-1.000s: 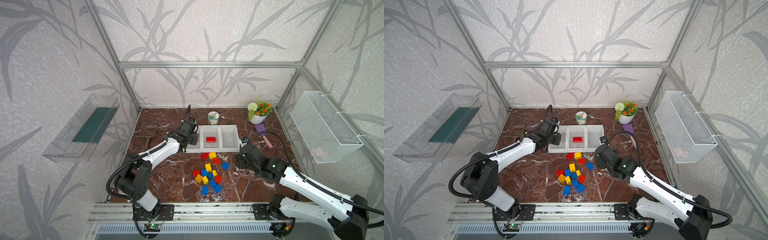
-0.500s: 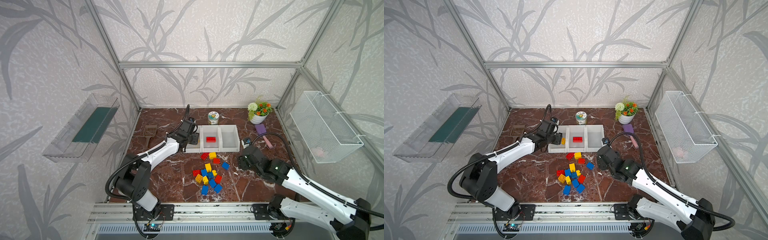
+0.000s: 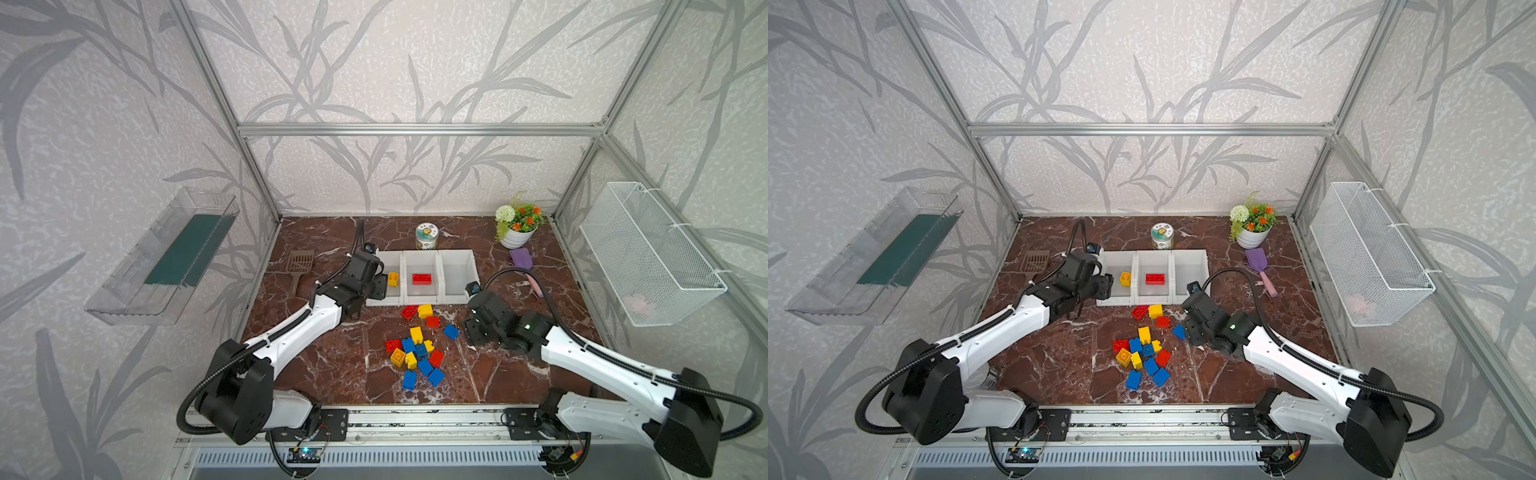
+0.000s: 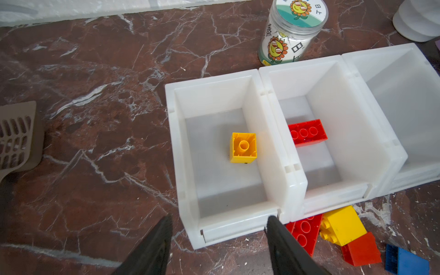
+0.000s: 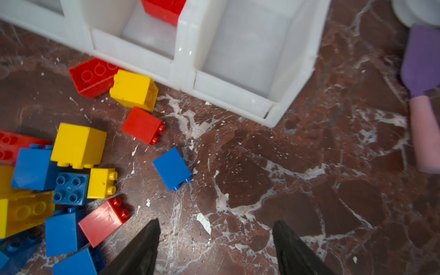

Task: Sort the legos into containers by color
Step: Pick up the lego from the center of the table.

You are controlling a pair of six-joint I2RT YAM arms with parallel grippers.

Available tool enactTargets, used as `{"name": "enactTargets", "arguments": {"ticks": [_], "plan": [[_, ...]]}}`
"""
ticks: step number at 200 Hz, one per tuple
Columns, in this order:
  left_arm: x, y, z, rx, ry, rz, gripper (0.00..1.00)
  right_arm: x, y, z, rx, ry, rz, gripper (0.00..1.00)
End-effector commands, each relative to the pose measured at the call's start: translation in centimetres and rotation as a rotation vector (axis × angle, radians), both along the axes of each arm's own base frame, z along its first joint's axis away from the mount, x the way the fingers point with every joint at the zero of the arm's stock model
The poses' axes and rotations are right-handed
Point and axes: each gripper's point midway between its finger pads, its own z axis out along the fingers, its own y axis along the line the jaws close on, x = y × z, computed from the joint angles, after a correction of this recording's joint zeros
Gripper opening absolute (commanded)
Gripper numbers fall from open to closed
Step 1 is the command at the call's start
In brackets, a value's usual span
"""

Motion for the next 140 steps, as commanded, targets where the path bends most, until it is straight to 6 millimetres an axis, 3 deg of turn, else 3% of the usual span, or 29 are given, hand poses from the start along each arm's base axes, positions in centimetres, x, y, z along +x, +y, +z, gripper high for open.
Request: {"name": "enactTargets", "arguments": {"ticks": [1, 59, 140], "plan": [[-1.3, 1.4, -0.3, -0.007, -0.007, 0.06, 0.66, -0.8, 2.5, -1.9, 0.008, 0.102, 0.16, 0.74], [-3.7, 2.1, -1.7, -0.073, 0.028, 0.083, 0.66, -0.1, 5.0, -5.5, -0.037, 0.221, 0.239, 0.69], [-4.6, 2.7, -2.4, -0.087, 0.028, 0.104, 0.67, 2.3, 4.6, -7.5, -0.095, 0.265, 0.176, 0.65]]}}
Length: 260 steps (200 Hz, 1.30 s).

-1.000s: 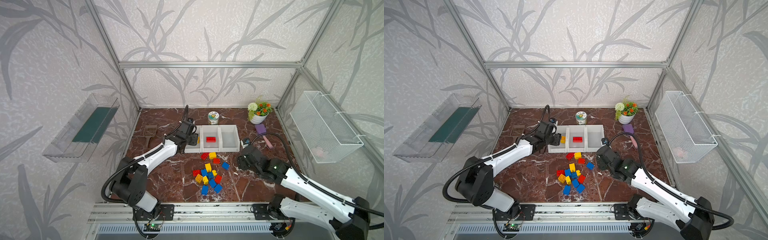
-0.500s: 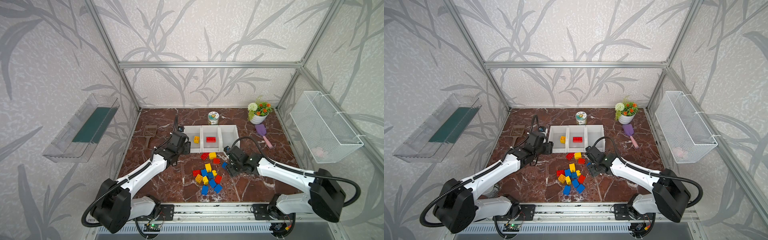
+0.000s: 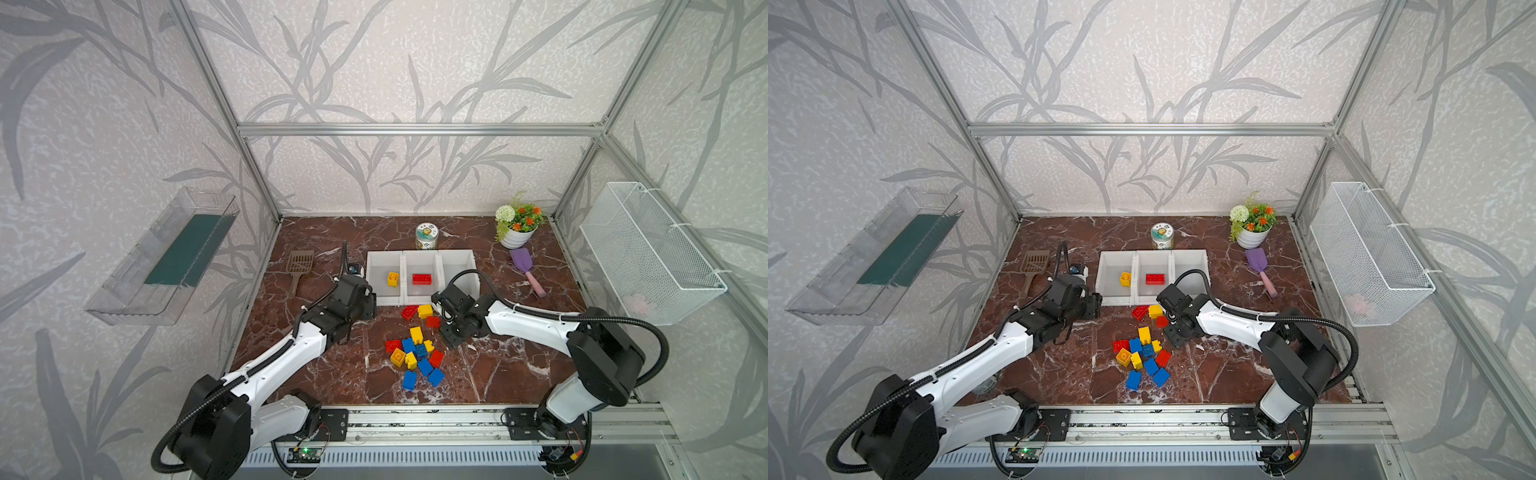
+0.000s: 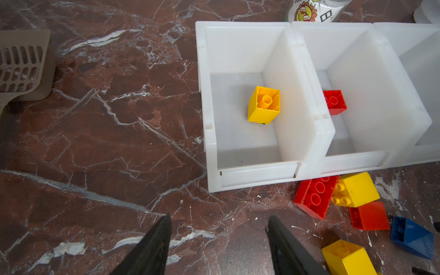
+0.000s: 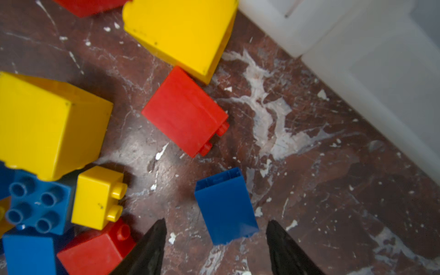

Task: Sort the legos into containers by color
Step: Pick up the lego from the center of the table, then place the lego in the container.

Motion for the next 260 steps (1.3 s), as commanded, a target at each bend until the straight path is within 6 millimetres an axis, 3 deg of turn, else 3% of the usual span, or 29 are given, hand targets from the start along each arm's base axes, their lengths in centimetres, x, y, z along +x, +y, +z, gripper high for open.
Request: {"name": "enactTargets", "arguments": {"ticks": [1, 97, 122, 141, 171, 208, 231, 260], "plan": [[-0.1, 0.0, 0.3, -0.025, -0.01, 0.019, 0.67, 1.1, -0.1, 0.0, -0.003, 0.004, -0.019, 0.65], [0.2, -0.6, -0.4, -0.034, 0.012, 0.0, 0.68, 0.7, -0.1, -0.7, 0.012, 0.029, -0.044, 0.33], [0.2, -0.7, -0.3, -0.031, 0.016, -0.006, 0.68, 0.7, -0.6, 0.5, 0.023, 0.007, -0.078, 0.32], [0.2, -0.7, 0.0, -0.029, 0.017, -0.01, 0.68, 1.0, -0.9, 2.9, 0.042, -0.045, -0.093, 0.32], [0.0, -0.6, -0.1, -0.035, 0.019, -0.003, 0.68, 3.6, -1.7, 7.3, 0.068, -0.152, -0.097, 0.32], [-0.1, -0.8, -0.2, -0.043, 0.04, -0.003, 0.68, 9.2, -3.5, 10.9, 0.085, -0.268, -0.232, 0.32], [-0.1, -1.2, -0.2, -0.038, 0.062, -0.027, 0.68, 11.4, -3.5, 11.3, 0.125, -0.297, -0.303, 0.32], [-0.1, -2.1, 0.1, -0.037, 0.057, -0.095, 0.68, 12.1, -3.5, 9.6, 0.122, -0.264, -0.35, 0.32]]}}
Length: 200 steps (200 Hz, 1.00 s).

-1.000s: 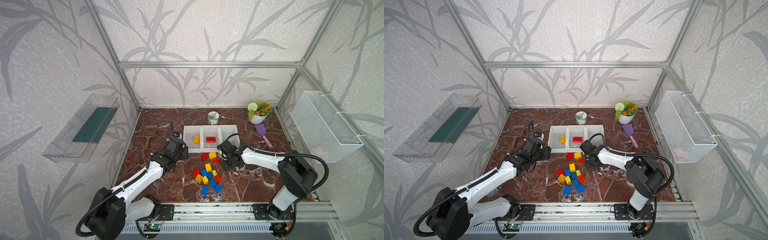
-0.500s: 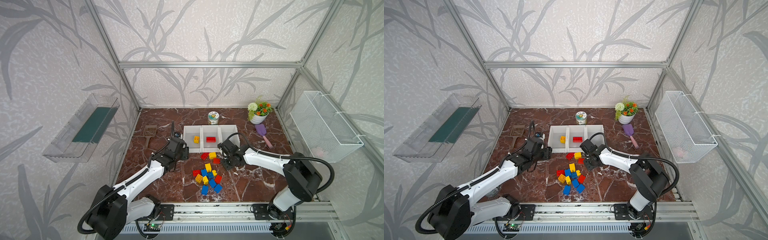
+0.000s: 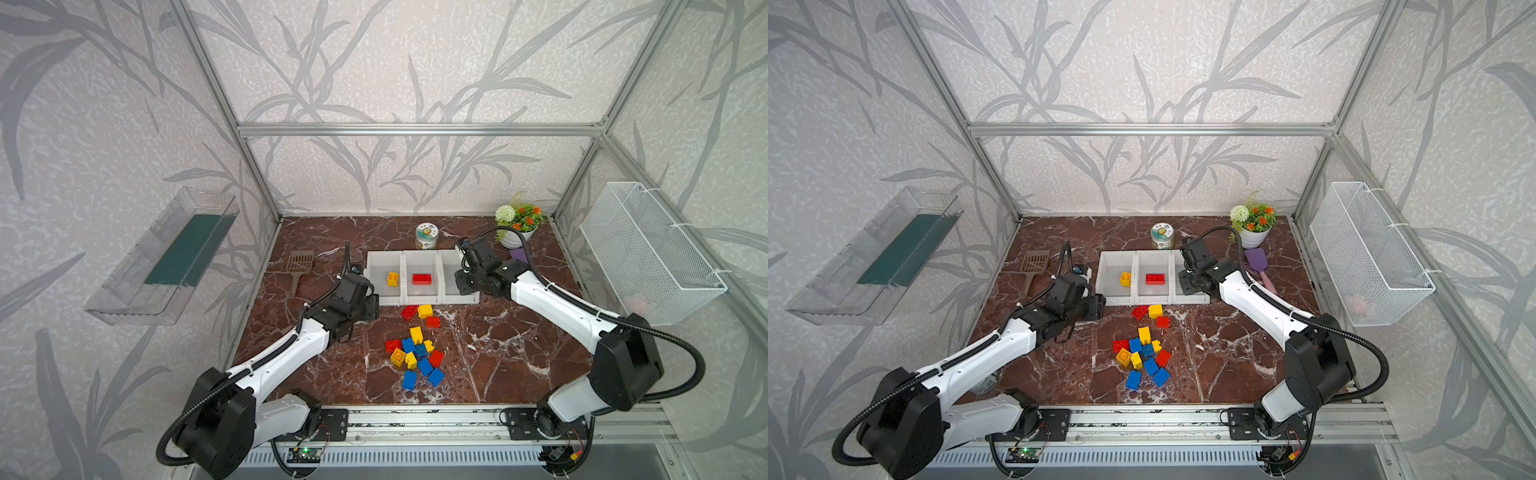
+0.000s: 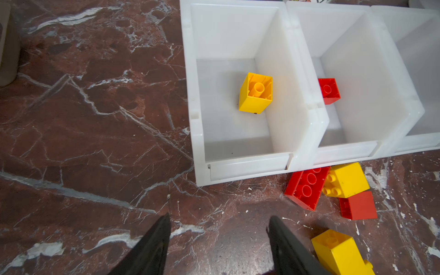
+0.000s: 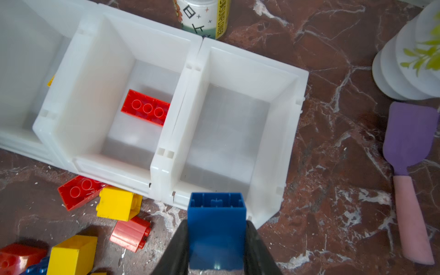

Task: Sort the legos into containers by color
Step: Place the lego in the container.

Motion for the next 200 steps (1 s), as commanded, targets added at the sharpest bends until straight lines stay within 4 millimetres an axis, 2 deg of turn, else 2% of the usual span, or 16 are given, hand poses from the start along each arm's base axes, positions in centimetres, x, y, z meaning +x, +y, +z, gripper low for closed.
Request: {"name": "enactTargets", "arguments": {"ticks": [1, 24, 89, 119, 130, 162, 200], "plan": [[0.0, -0.8, 0.8, -0.005, -0.001, -0.047, 0.68, 0.5, -0.1, -1.5, 0.002, 0.032, -0.052, 0.32], [0.0, -0.6, 0.9, -0.037, -0.023, -0.019, 0.68, 0.7, 0.0, -2.1, 0.023, 0.036, -0.075, 0.33], [-0.8, -0.3, 0.5, -0.063, -0.015, -0.004, 0.68, 2.1, -0.3, -1.7, 0.048, 0.037, -0.087, 0.33], [-1.2, -0.3, 0.2, -0.089, -0.009, 0.012, 0.68, 2.5, -0.4, -0.9, 0.05, 0.035, -0.077, 0.52], [-1.3, -0.3, 0.2, -0.094, -0.007, 0.015, 0.68, 2.5, -0.5, -0.5, 0.052, 0.029, -0.076, 0.55], [-1.5, -0.5, 0.2, -0.095, -0.001, 0.001, 0.68, 2.0, -0.7, 0.1, 0.072, 0.021, -0.081, 0.61], [-2.8, -1.2, -0.6, -0.081, 0.045, -0.059, 0.68, -0.6, -0.5, 0.2, 0.151, 0.042, -0.066, 0.61]]}}
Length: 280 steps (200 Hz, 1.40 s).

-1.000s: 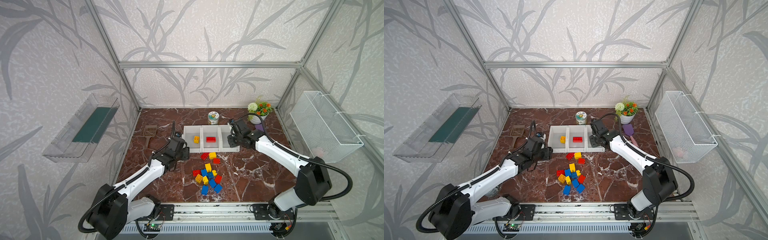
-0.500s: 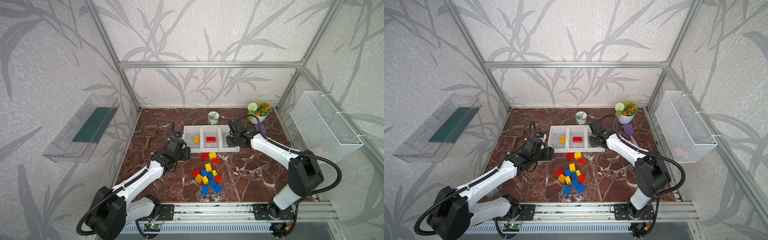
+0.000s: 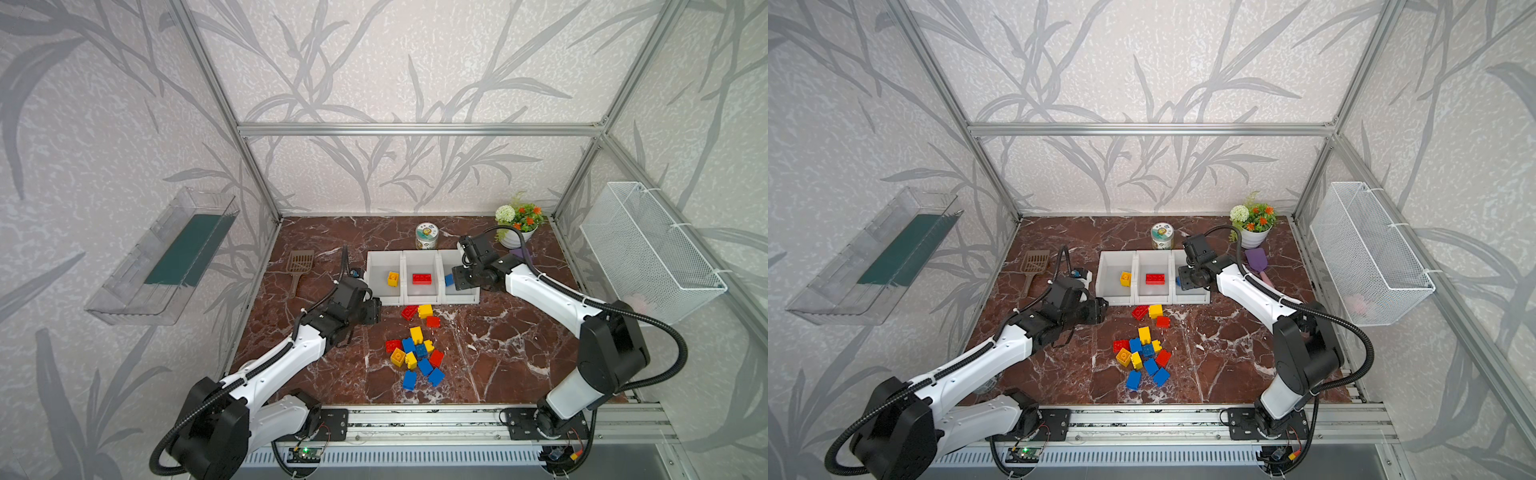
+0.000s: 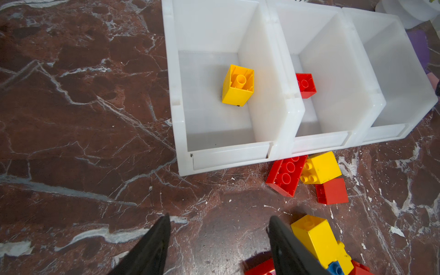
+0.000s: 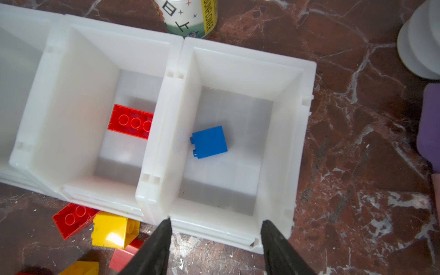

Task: Sort the legos into containers by color
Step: Place the lego in the container, then pick up the lego from the middle-left of the table.

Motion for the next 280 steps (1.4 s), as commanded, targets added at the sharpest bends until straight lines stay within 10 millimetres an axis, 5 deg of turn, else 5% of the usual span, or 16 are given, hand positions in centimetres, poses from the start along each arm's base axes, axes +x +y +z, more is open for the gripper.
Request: {"name": "enactTargets", "arguments": {"ticks": [1, 38, 123, 169, 280], "plan": [[-1.3, -0.3, -0.5, 0.006, 0.034, -0.036, 0.68, -1.9, 0.0, 1.5, 0.072, -0.007, 0.005, 0.61], [-2.8, -1.5, -0.7, 0.014, 0.051, -0.075, 0.68, -5.0, -1.0, 2.1, 0.111, -0.012, 0.013, 0.62], [-7.2, -4.8, -3.2, 0.055, 0.177, -0.206, 0.68, -11.2, -2.6, -0.5, 0.121, 0.07, -0.001, 0.61], [-9.0, -6.6, -4.3, 0.103, 0.232, -0.312, 0.68, -12.1, -3.1, -1.4, 0.132, 0.091, -0.029, 0.61], [-11.7, -7.4, -6.3, 0.154, 0.329, -0.398, 0.59, -12.3, -3.2, -1.8, 0.119, 0.114, -0.037, 0.61]]}}
